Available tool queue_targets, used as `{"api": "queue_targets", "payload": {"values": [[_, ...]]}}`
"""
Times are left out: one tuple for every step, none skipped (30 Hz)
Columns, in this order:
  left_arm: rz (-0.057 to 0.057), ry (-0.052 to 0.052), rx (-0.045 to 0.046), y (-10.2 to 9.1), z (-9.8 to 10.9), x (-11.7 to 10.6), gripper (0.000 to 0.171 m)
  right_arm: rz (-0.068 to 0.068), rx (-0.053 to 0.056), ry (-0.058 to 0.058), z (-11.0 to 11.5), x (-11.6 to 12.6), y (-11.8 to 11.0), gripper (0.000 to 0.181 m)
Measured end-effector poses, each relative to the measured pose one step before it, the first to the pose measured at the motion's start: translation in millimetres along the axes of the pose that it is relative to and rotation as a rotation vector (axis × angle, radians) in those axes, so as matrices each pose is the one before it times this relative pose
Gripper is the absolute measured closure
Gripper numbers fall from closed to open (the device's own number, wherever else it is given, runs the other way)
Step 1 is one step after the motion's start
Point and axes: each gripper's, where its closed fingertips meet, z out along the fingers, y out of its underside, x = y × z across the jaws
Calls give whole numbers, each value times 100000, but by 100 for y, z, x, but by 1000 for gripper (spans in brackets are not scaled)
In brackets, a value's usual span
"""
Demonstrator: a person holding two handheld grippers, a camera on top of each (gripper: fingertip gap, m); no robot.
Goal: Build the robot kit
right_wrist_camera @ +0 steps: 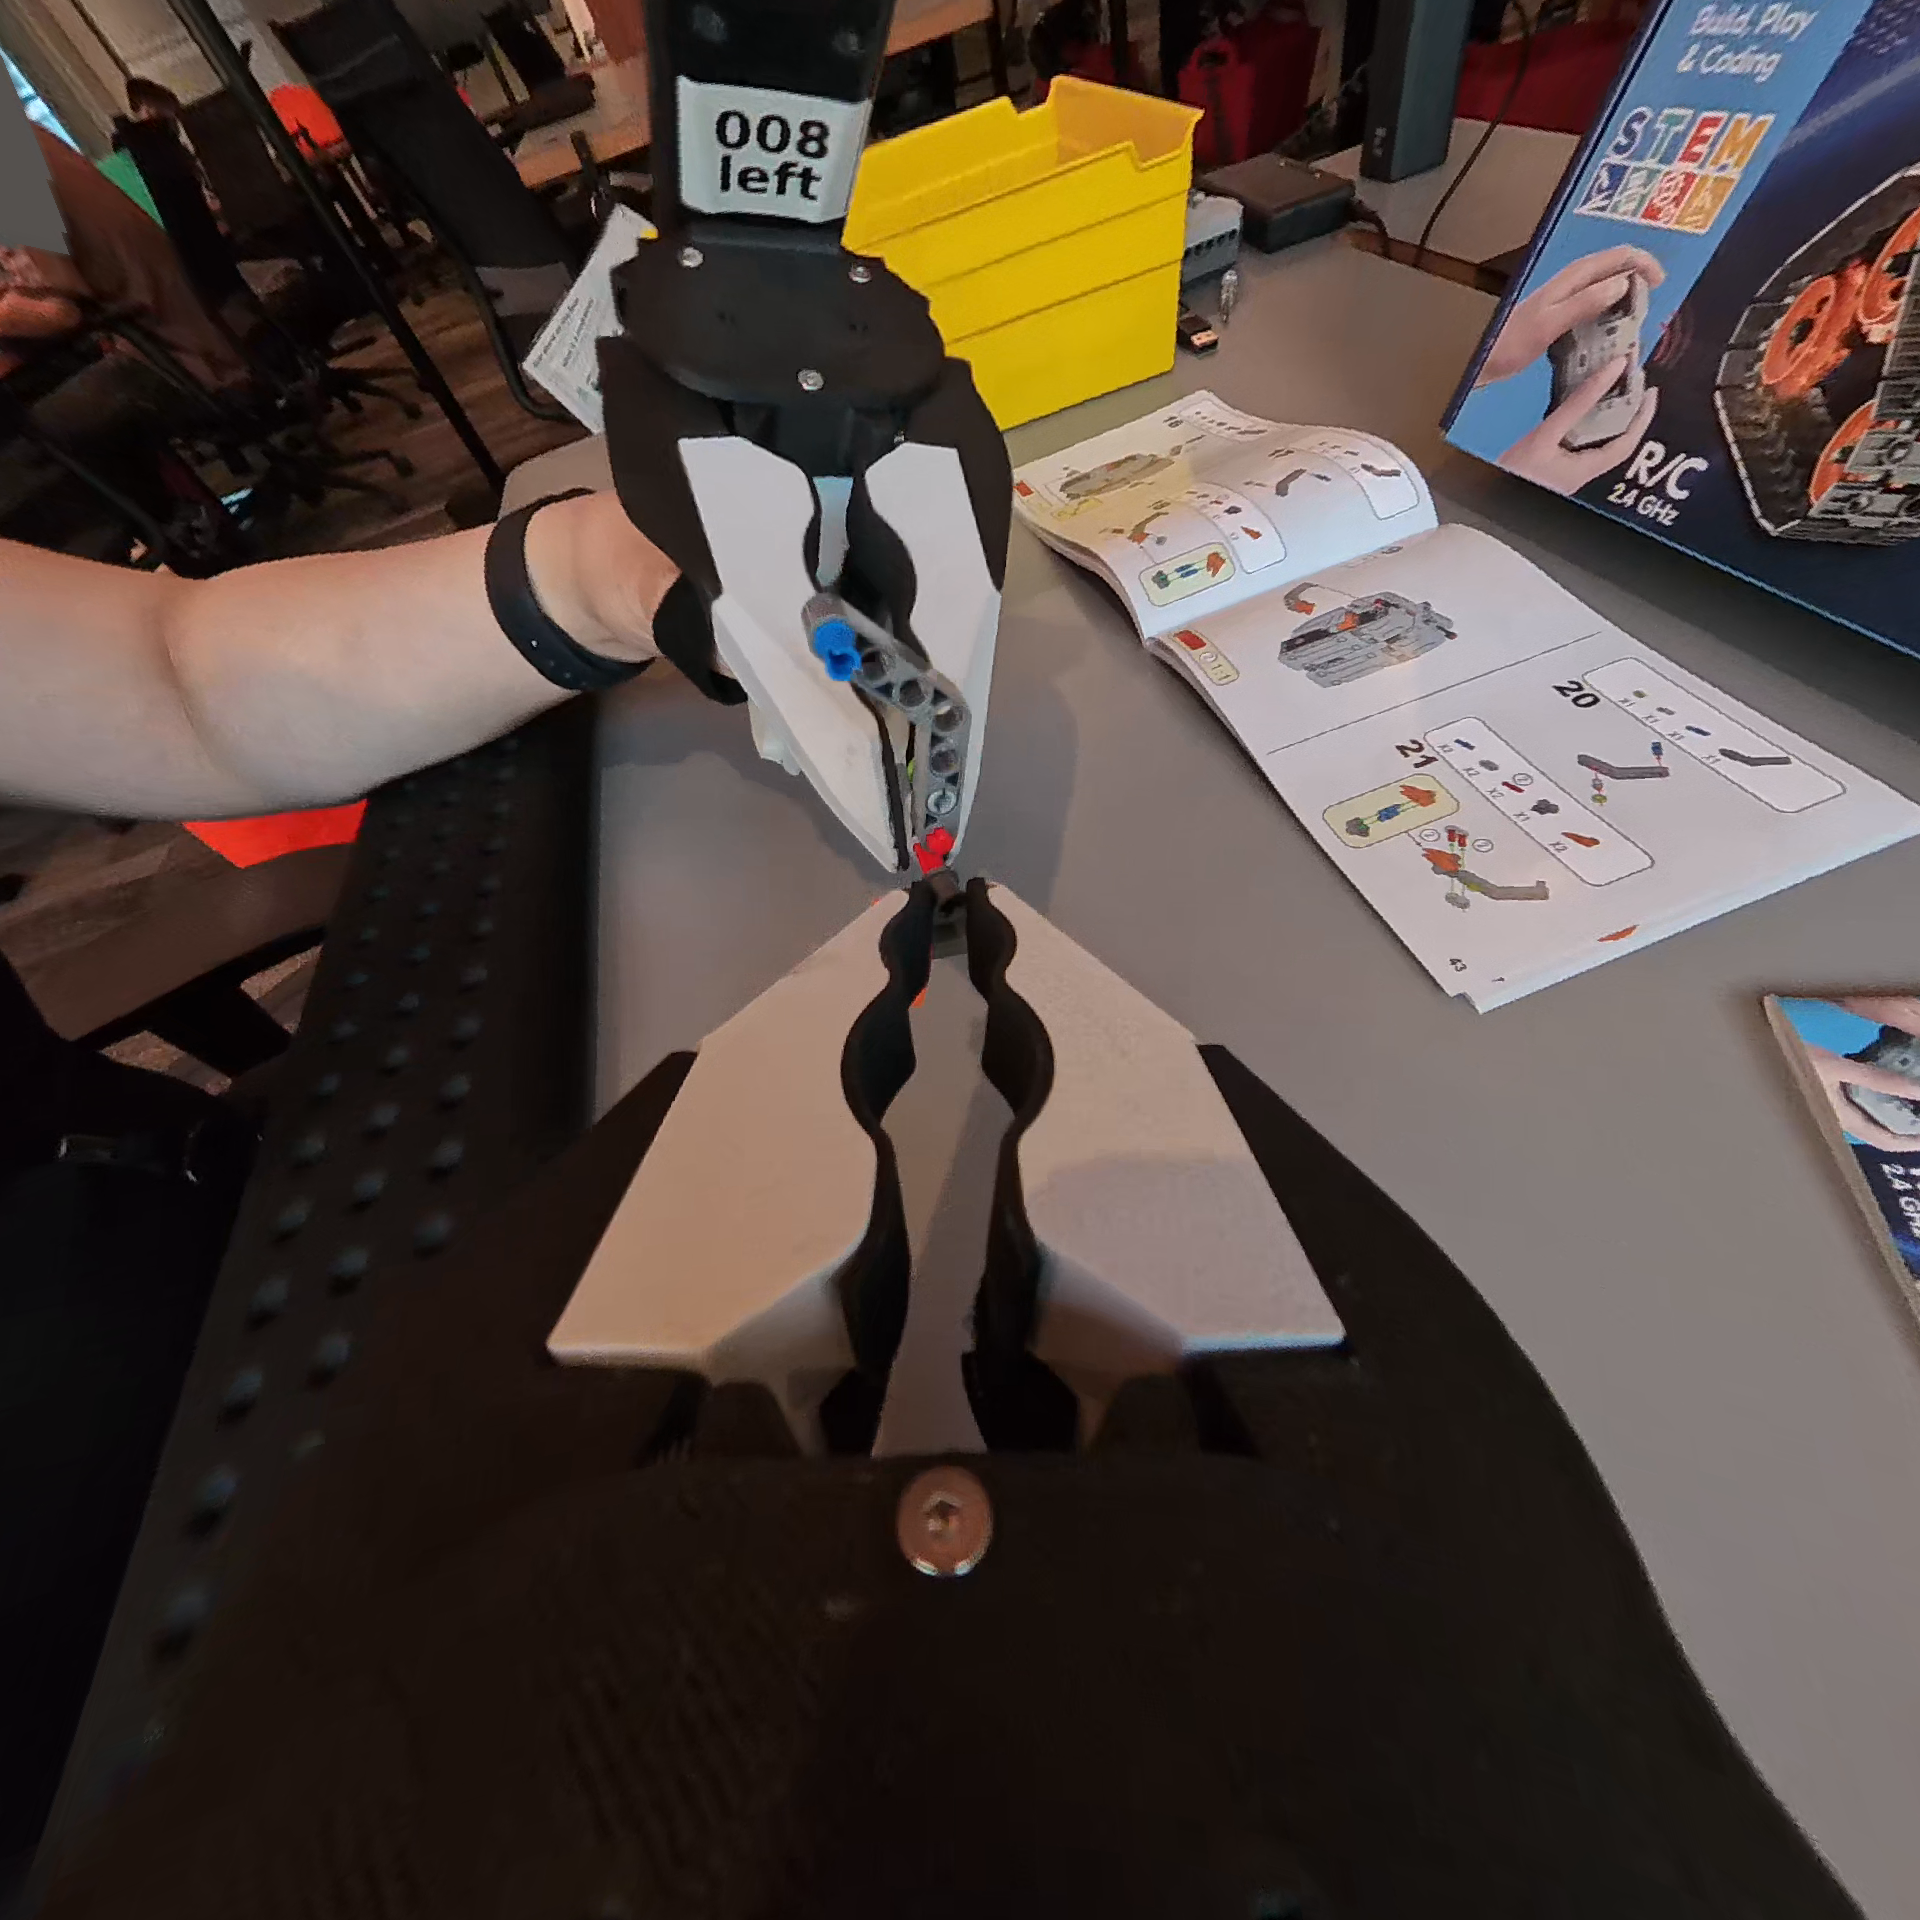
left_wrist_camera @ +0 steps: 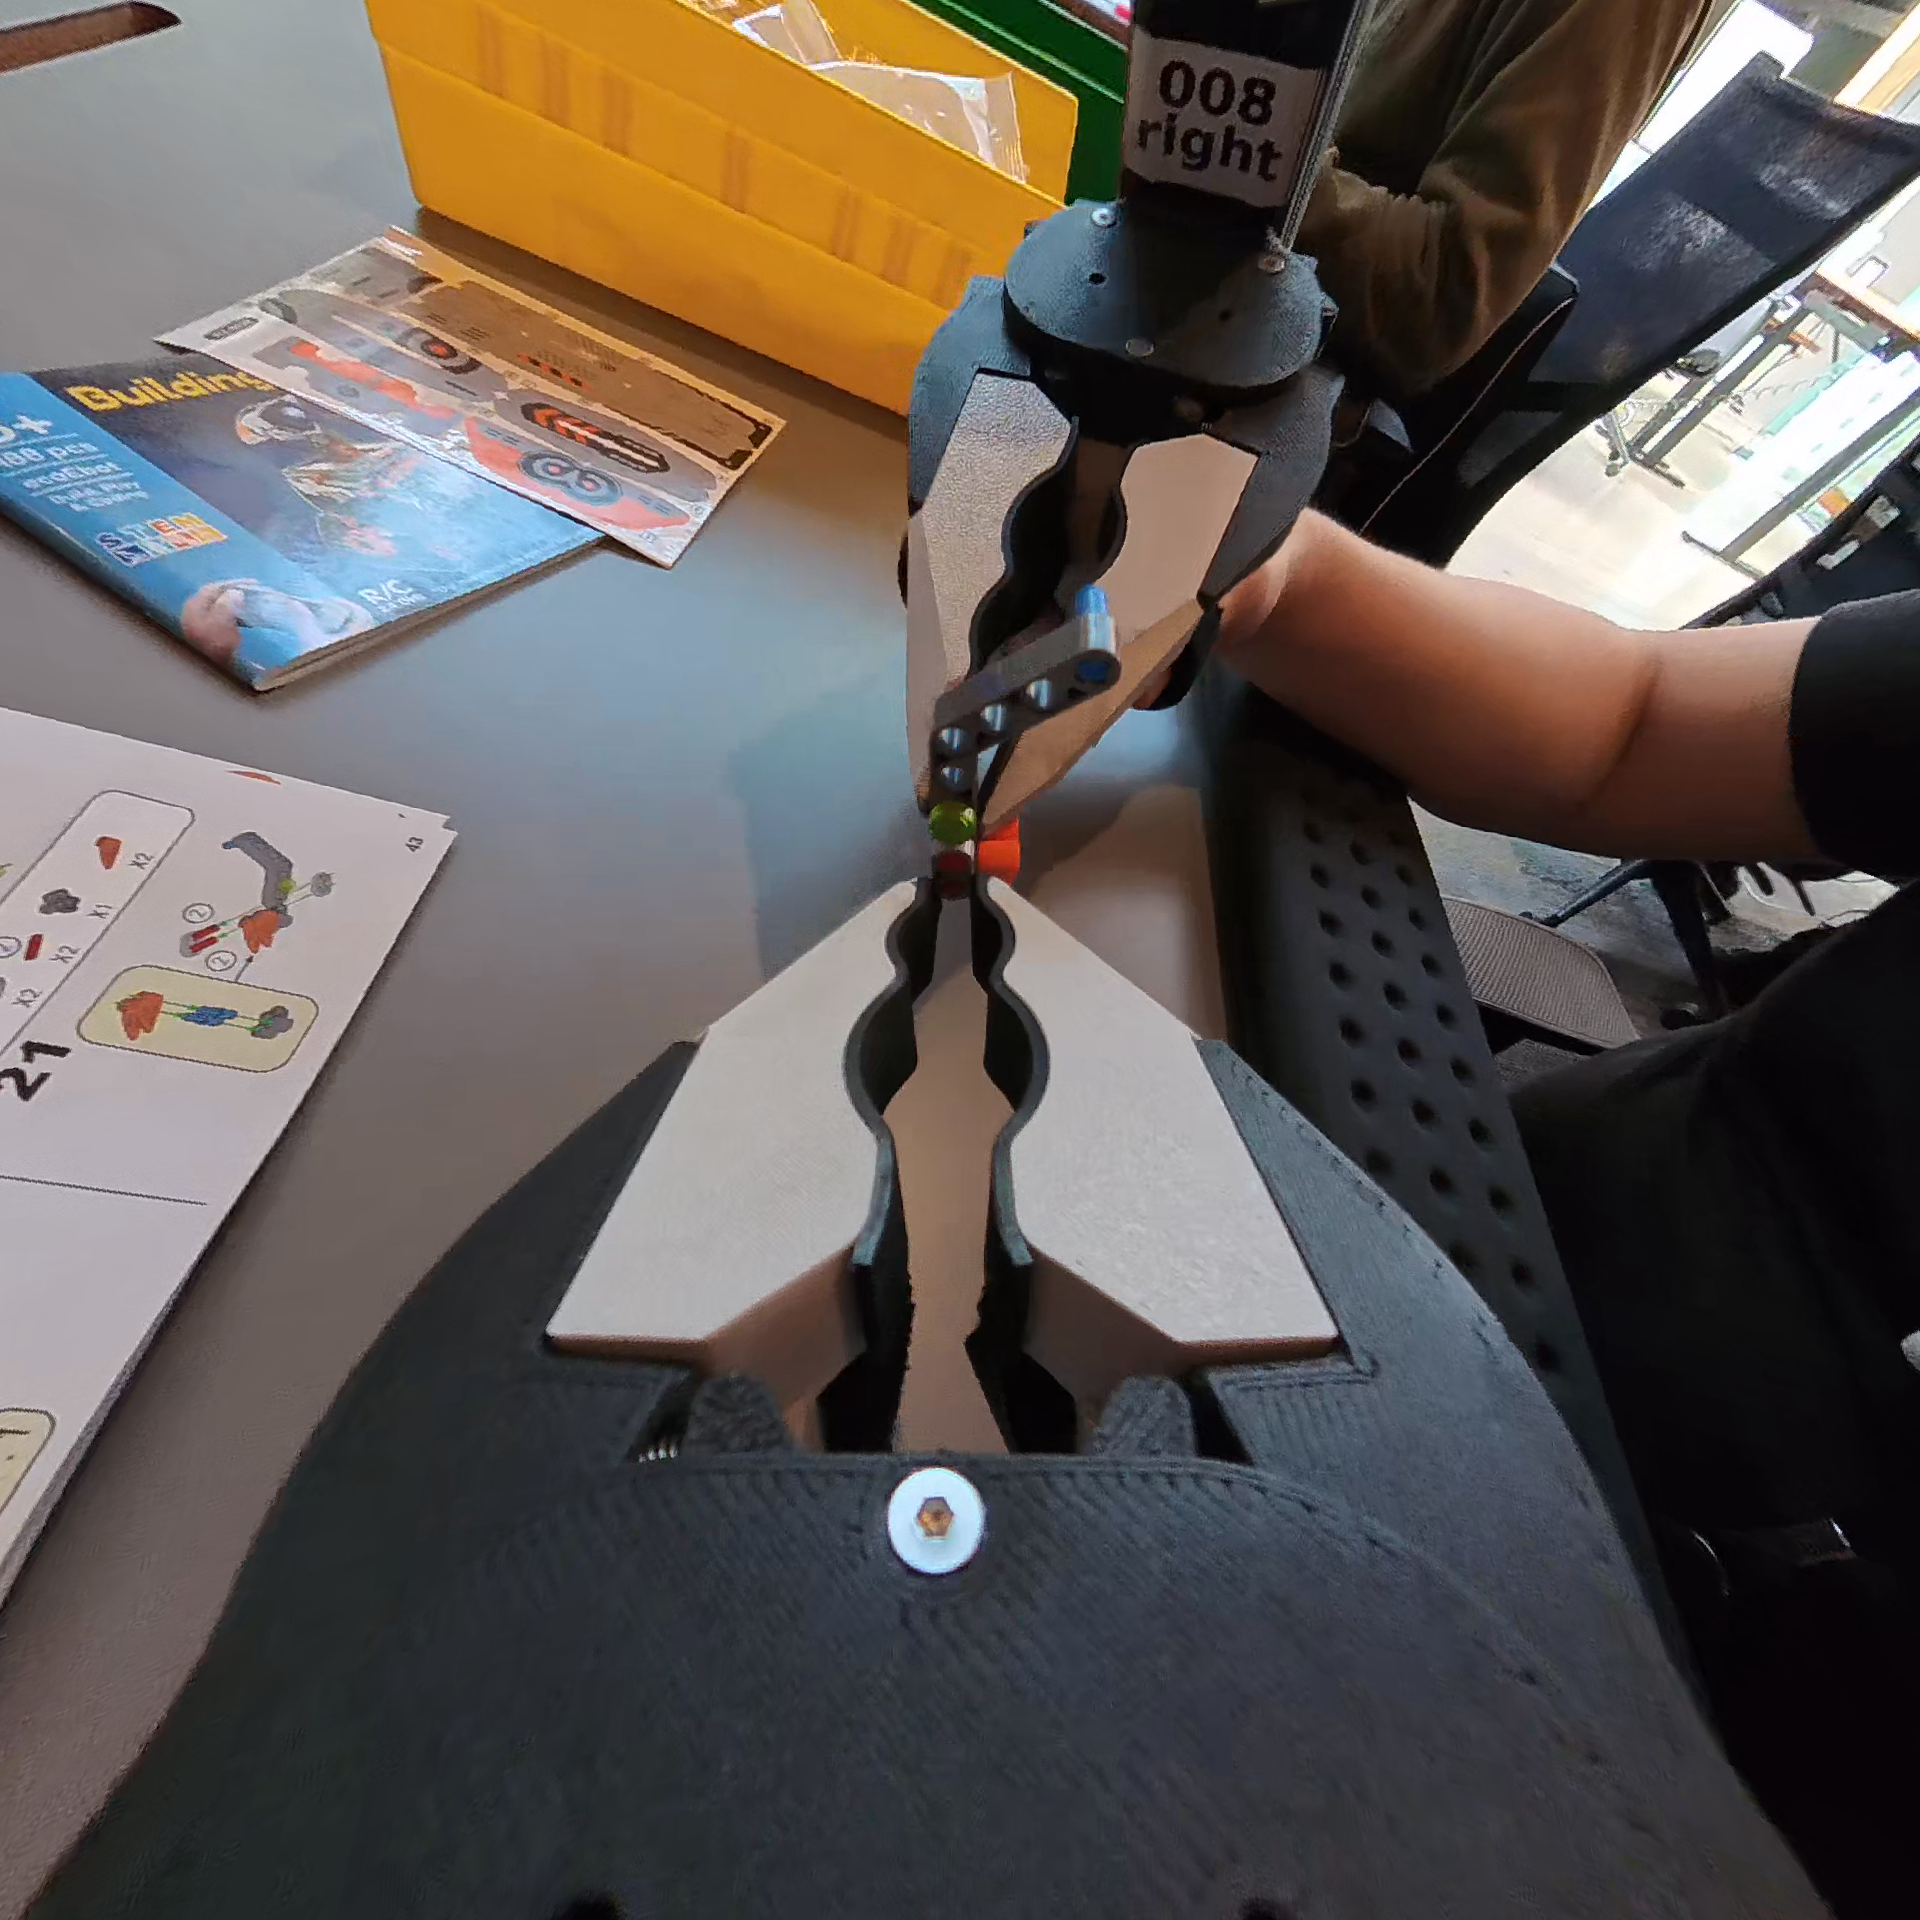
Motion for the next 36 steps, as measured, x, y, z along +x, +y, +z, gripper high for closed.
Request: {"api": "queue_targets", "payload": {"values": [[-820,1158,64,65,75,51,167,-208,-180,-330,-46,-38,83,175],[-1026,1096,488,16,72,23,167,-12,-282,-422,-27,-26,133,175],[-908,1080,273,50,67,10,167,45,-473,150,6,39,112,175],[-688,449,-270,144,86,-131,167,-138,-738,953,63,156,155,175],[-761,-136,-308,162,81,-228,167,61,-1267,1021,143,197,247,175],[-1037,-104,-672,230,91,-233,167,311,-1220,636,164,161,267,175],[-1036,13,-417,177,57,-194,167,618,-527,552,117,146,160,175],[-892,84,330,43,26,-156,167,548,-196,271,63,104,81,175],[-848,212,399,21,16,-103,167,319,-7,413,38,93,26,175],[-543,-75,42,47,32,-103,167,164,-489,577,84,98,110,175],[-253,-164,35,68,24,-125,167,283,-546,198,96,65,148,175],[-610,133,-153,105,38,-108,167,1039,-635,-300,104,60,180,175],[-999,441,64,83,18,-94,167,1674,-43,-757,100,52,110,175],[-1044,844,341,16,-19,-61,167,1954,497,-1207,80,9,44,175],[-1055,1200,755,-73,-76,-13,167,2085,1124,-1478,77,-23,-48,175],[-969,1161,912,-123,-123,-1,167,2847,1253,-1959,92,-53,-66,175],[-908,1068,689,-96,-123,-3,167,3598,1556,-2141,110,-14,-78,175],[-960,573,285,-8,-90,-72,167,3349,1063,-1814,111,50,15,175],[-777,107,-55,49,-38,-104,167,2211,189,-1328,131,72,115,175],[-629,-193,-109,52,0,-115,167,1455,-92,-939,132,78,156,175],[-540,-169,182,1,1,-89,167,1370,218,-1204,141,-3,92,175],[-601,523,871,-120,-15,35,167,1438,422,-2238,145,-184,56,175],[-742,1145,1070,-153,-12,122,167,1419,404,-2583,212,-263,36,175],[-603,755,558,-79,3,72,167,904,320,-737,176,-35,29,175],[48,-1012,-568,97,-32,-169,167,104,-58,253,59,139,65,175],[752,-616,-431,59,-27,-64,167,675,80,-344,36,44,2,175],[468,-342,278,-60,-33,-9,167,948,1003,-782,-40,-26,-137,175],[-105,56,776,-138,-50,27,167,1382,1238,-932,-65,-24,-171,175],[-492,-13,581,-106,-57,-20,167,1304,981,-348,-80,59,-125,175],[-458,-229,202,-29,-34,-65,167,880,553,96,-53,90,-82,175],[-176,-323,7,9,-21,-67,167,719,243,407,-10,102,-29,175],[55,-518,63,-13,-18,-76,167,653,519,367,11,71,-60,175],[40,-267,522,-83,-11,-25,167,876,564,-347,4,-22,-68,175],[-241,127,601,-87,-31,29,167,1240,669,-587,-6,-31,-78,175],[-310,-47,582,-83,-28,-4,167,1444,955,-432,-27,9,-120,175],[-181,-288,861,-125,-26,-23,167,1730,1056,-559,-41,15,-141,175]]}}
